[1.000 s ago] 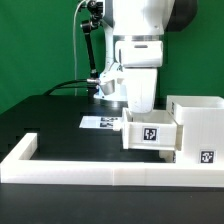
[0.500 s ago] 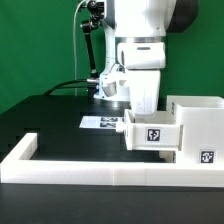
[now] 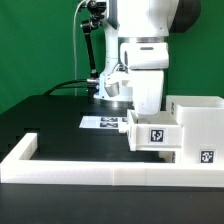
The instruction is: Assemble drawer
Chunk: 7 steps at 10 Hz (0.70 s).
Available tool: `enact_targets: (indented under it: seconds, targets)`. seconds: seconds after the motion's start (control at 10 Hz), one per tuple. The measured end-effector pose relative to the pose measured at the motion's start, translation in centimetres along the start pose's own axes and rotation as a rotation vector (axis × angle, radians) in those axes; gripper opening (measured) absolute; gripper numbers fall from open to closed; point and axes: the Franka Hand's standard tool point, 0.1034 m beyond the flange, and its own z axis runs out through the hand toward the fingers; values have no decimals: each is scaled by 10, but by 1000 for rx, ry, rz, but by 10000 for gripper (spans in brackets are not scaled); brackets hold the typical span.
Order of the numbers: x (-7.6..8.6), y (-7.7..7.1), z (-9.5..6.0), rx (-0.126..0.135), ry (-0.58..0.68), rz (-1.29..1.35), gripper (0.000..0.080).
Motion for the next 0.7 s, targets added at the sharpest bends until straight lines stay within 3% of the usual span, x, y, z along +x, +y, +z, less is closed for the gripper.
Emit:
enact_targets:
  seconds: [0.5, 0.7]
  targets:
    - [6, 1, 0, -6, 2, 8, 41]
    - [7, 2, 1, -30, 7, 4, 41]
